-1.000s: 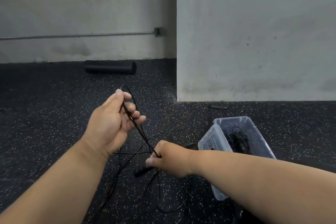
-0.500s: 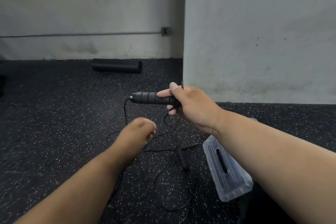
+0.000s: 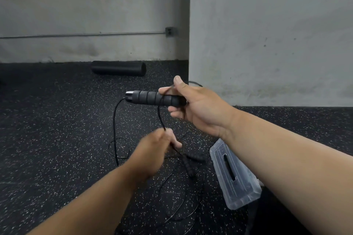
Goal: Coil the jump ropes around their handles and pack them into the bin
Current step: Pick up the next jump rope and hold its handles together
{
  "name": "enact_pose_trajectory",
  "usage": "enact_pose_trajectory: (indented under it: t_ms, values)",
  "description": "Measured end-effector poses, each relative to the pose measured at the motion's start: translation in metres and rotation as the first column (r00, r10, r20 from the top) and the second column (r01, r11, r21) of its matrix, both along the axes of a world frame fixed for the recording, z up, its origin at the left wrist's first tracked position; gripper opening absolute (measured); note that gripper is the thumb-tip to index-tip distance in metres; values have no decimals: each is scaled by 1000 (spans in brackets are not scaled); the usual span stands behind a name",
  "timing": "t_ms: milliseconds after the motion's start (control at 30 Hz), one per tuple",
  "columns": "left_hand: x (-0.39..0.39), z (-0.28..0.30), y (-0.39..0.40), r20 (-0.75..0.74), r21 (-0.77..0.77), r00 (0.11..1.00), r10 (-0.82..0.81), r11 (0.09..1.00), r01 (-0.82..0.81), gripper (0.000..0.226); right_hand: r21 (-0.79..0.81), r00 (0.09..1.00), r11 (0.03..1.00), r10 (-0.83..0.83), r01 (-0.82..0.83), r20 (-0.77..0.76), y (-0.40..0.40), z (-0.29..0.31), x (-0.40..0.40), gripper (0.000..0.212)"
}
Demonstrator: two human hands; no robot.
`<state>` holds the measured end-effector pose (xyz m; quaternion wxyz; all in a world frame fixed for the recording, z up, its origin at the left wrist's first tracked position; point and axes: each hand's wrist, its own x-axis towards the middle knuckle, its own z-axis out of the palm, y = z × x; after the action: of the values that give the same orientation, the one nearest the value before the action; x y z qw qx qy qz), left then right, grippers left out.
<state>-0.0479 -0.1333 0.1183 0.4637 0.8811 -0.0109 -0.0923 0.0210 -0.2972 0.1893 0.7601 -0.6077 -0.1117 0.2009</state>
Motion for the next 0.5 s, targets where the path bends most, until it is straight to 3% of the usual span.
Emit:
enact_pose_trajectory:
  t_ms: [133,233,300,367,500]
  values:
    - [10,44,17,89,-389,965,248,900,-196,40,-152,999,988,16,-9,49,-11,-21,4,39]
    - [15,63,28,33,-667,938,345,707,-237,38,-468,962,876,215,-116,166,-13,-42,-3,25]
    - [18,69,33,5,-753,935,355,616,-230,38,-619,894,749,418,-236,164,-5,-62,-11,27]
    - [20,76,35,-12,-823,935,353,528,-210,37,-665,847,677,517,-316,125,8,-82,-23,22]
    - [22,85,34,-32,-893,946,323,416,-172,39,-762,874,602,476,-240,101,23,-109,-41,4]
